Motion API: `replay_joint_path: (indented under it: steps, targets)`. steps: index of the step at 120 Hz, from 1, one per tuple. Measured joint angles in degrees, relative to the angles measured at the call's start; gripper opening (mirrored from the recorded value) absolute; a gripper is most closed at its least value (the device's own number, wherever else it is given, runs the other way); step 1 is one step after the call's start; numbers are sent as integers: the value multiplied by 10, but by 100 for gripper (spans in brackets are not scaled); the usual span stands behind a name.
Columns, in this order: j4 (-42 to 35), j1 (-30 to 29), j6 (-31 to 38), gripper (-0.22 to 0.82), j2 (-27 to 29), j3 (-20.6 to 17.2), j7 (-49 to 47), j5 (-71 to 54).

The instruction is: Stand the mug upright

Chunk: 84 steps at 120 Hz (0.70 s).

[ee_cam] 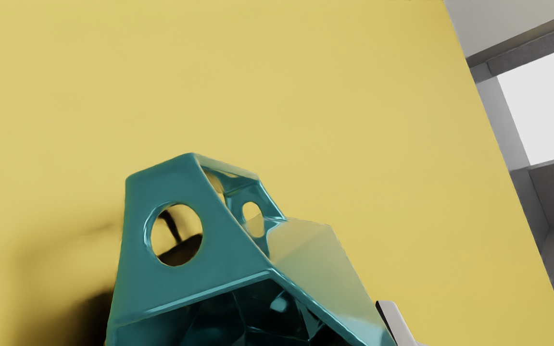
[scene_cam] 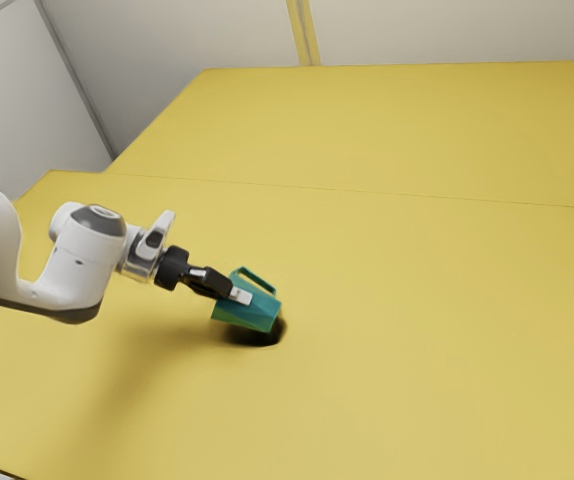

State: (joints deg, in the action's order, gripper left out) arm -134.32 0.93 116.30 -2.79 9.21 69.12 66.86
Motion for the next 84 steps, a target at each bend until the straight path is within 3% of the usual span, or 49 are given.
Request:
replay_joint_path:
  steps: [24,84]
  targets:
    - [8,10,3,-17,46,-2,-15,-48]
    - [49,3,28,-18,91,-59,-163,-399]
